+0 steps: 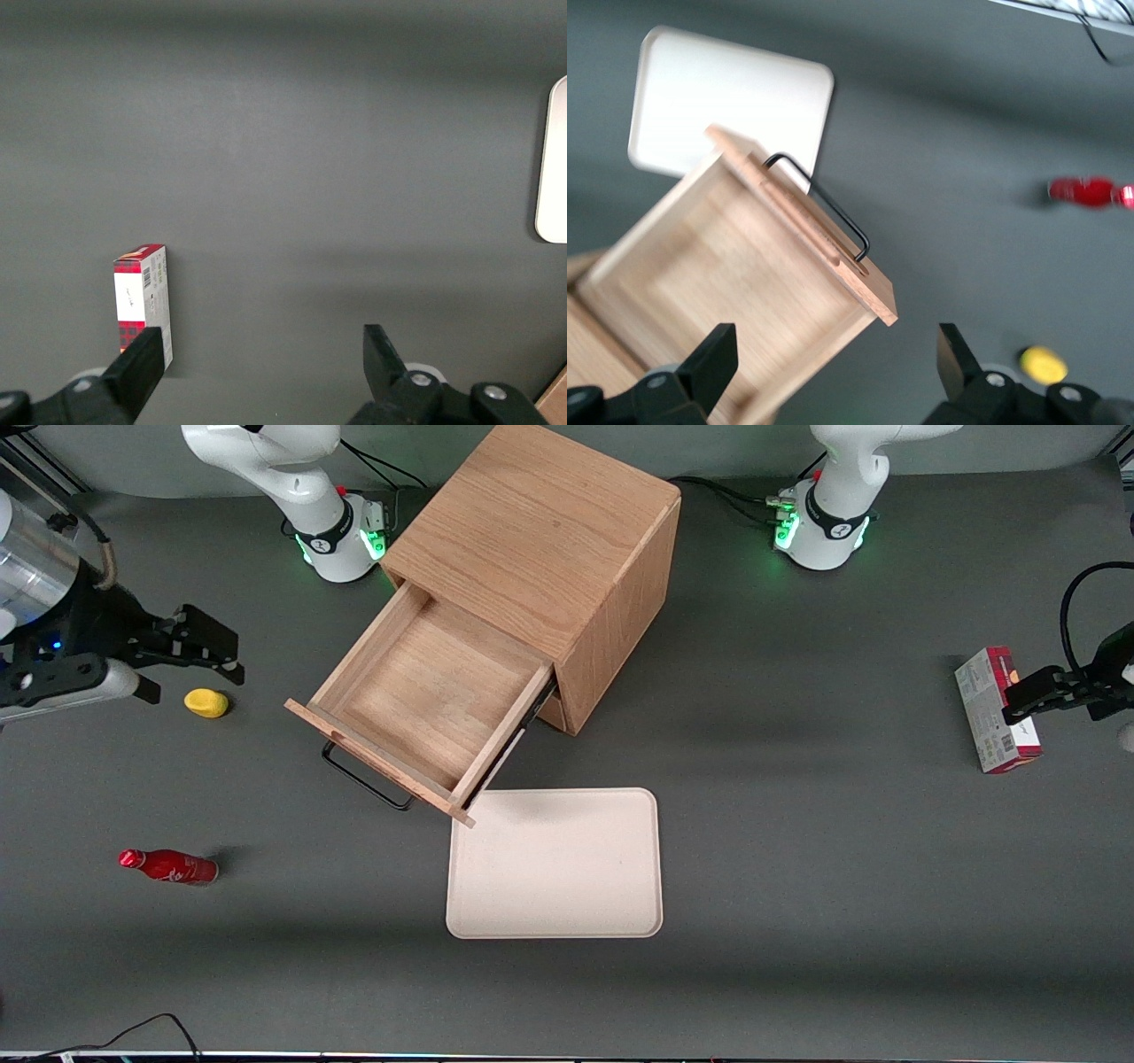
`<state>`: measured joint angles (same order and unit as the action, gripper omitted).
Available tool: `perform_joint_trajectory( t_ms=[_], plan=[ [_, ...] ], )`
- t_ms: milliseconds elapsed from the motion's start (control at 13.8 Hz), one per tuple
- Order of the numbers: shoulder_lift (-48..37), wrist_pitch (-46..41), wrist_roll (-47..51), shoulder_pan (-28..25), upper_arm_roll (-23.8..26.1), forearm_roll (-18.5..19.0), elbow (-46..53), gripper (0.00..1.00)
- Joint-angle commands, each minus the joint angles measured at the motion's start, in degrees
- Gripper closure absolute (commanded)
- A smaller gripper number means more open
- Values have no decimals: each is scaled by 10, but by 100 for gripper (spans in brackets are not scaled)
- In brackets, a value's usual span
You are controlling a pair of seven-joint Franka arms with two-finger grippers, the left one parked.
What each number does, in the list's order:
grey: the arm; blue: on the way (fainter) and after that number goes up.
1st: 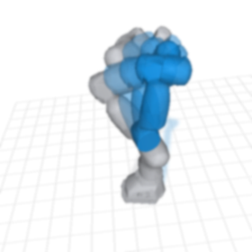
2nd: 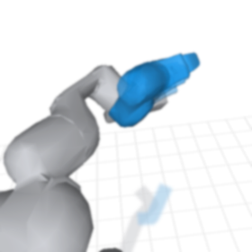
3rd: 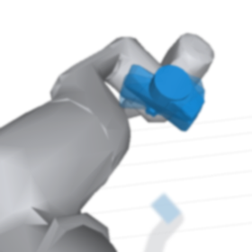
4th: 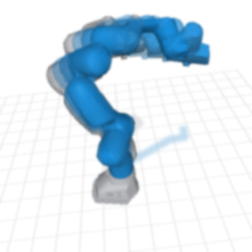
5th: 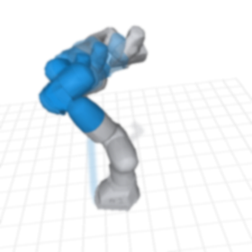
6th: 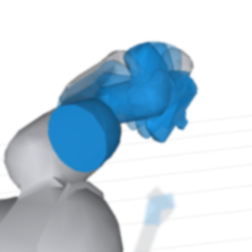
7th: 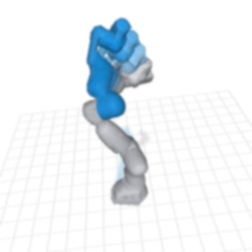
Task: Close top drawer
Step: 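Move the right gripper down to the open drawer's front panel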
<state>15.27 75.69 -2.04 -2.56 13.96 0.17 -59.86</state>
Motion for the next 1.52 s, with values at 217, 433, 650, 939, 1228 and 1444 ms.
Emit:
perform_joint_trajectory(
  t_ms=[217, 433, 650, 939, 1228, 1444],
  plan=[
    [37, -16, -351, 1, -2, 3, 25, 0],
    [32, -21, -353, 3, 0, -14, 24, 0],
    [37, -26, -354, 15, -7, -61, 24, 0],
    [74, -64, -355, 26, -8, -101, 26, 0],
    [101, -100, -349, 40, -38, -161, 34, 0],
    [100, -98, -343, 40, -39, -161, 38, 0]
  ],
)
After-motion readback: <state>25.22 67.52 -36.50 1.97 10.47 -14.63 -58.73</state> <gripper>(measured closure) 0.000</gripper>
